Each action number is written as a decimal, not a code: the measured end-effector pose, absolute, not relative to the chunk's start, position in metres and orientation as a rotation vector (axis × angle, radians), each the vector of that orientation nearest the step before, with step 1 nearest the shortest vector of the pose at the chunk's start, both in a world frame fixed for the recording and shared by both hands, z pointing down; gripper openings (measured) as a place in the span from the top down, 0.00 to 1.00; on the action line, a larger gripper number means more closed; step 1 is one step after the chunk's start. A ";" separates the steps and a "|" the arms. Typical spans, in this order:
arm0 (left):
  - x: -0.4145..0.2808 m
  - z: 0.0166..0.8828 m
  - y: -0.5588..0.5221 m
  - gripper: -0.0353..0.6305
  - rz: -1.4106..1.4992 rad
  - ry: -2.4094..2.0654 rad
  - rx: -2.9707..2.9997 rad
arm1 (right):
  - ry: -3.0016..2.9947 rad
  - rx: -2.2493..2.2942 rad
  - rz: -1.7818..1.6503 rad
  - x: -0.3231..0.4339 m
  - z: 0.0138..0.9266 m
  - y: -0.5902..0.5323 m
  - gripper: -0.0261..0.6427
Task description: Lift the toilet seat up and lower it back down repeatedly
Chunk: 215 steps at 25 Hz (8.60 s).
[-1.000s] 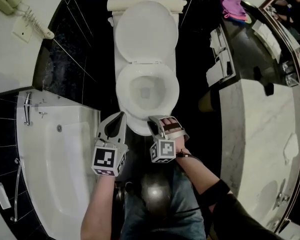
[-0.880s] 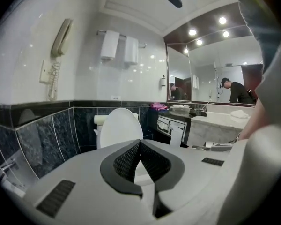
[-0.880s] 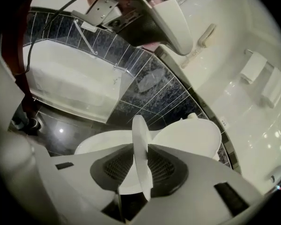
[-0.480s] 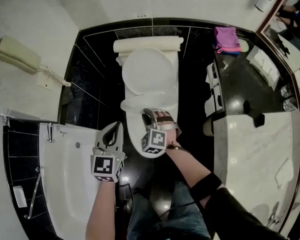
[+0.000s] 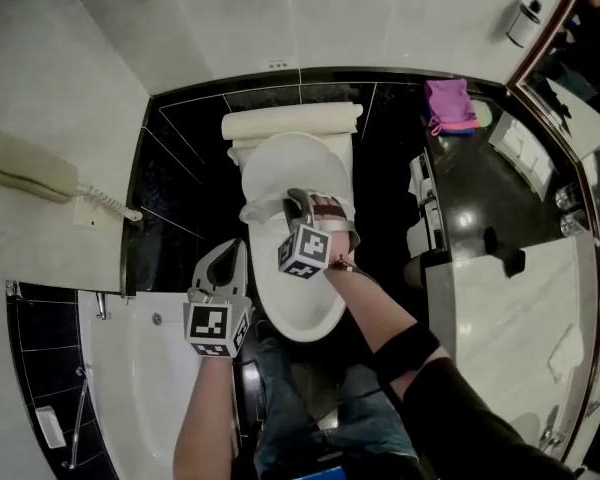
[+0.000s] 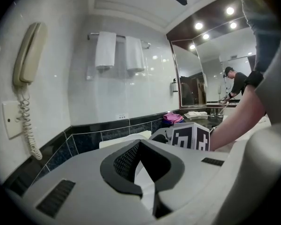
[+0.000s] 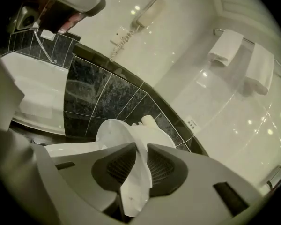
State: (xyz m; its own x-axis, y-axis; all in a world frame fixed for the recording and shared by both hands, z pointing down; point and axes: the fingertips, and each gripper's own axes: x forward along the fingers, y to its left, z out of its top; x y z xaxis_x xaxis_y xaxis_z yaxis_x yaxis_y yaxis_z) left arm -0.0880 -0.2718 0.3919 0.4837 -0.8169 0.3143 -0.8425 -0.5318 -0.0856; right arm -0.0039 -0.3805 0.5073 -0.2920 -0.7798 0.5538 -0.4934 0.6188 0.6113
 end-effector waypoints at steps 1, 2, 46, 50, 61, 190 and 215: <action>-0.086 0.395 -0.283 0.94 0.495 -1.451 2.643 | -1.952 1.021 -0.392 -0.002 0.506 -0.393 0.83; -0.084 0.397 -0.293 0.94 0.499 -1.426 2.646 | -1.949 1.033 -0.372 -0.001 0.506 -0.403 0.83; -0.074 0.312 -0.302 0.94 0.399 -1.463 2.541 | -2.156 1.304 -0.108 0.078 0.377 -0.375 0.93; -0.062 0.281 -0.246 0.94 0.372 -1.492 2.503 | -2.238 1.289 -0.092 0.088 0.331 -0.302 0.93; -0.071 0.232 -0.130 0.94 0.339 -1.414 2.611 | -2.283 1.427 0.076 0.098 0.284 -0.132 0.93; -0.125 0.371 -0.159 0.94 0.473 -1.633 2.318 | -1.759 0.583 -0.605 -0.014 0.525 -0.303 0.87; -0.172 0.572 0.026 0.94 0.428 -1.465 2.376 | -1.708 0.703 -0.687 -0.043 0.689 -0.069 0.84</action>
